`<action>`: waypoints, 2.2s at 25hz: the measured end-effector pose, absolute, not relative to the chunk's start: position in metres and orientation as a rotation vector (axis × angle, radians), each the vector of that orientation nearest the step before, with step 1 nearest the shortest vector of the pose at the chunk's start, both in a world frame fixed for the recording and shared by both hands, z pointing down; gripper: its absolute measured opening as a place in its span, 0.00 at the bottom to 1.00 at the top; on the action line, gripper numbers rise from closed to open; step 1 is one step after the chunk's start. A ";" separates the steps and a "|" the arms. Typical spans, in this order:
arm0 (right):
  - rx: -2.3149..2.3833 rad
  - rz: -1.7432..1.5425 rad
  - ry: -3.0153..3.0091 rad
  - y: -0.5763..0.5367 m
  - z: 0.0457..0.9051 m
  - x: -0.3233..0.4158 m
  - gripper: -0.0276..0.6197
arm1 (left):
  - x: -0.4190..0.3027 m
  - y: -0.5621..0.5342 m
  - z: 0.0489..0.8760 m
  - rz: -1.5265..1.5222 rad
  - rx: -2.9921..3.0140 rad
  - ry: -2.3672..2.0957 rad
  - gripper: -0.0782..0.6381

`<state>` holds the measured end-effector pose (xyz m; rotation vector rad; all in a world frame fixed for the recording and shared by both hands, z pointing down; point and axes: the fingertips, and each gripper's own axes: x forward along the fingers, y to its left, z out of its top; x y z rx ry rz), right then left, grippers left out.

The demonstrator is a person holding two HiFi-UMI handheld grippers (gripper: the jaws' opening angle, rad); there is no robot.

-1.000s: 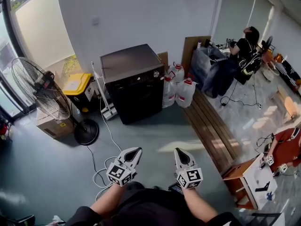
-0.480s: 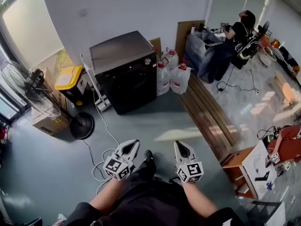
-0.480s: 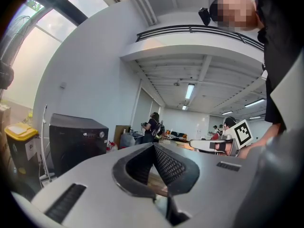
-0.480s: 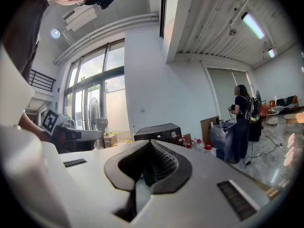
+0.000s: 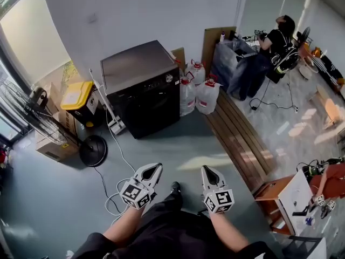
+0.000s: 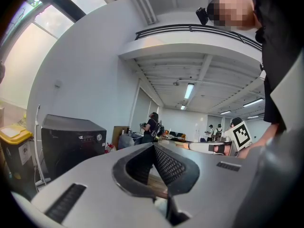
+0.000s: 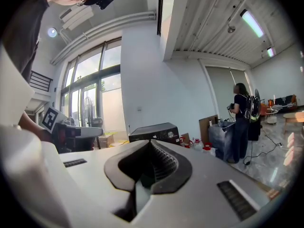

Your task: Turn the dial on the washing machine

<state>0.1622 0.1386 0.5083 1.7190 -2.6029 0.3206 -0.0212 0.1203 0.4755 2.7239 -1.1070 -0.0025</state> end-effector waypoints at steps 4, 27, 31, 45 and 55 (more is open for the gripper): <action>1.688 0.317 -2.604 0.102 0.508 0.155 0.08 | -0.027 0.084 0.477 -0.011 2.696 -1.126 0.13; 1.477 0.257 -2.679 -0.123 0.497 0.113 0.08 | -0.040 -0.140 0.478 -0.076 2.616 -1.216 0.13; 1.431 0.264 -2.703 -0.154 0.501 0.107 0.08 | -0.047 -0.165 0.485 -0.072 2.615 -1.258 0.13; 1.104 0.193 -2.824 -0.320 0.519 0.100 0.08 | -0.053 -0.288 0.499 -0.060 2.398 -1.601 0.13; 0.881 0.221 -2.840 -0.415 0.544 0.090 0.17 | -0.023 -0.361 0.508 -0.059 2.272 -1.793 0.13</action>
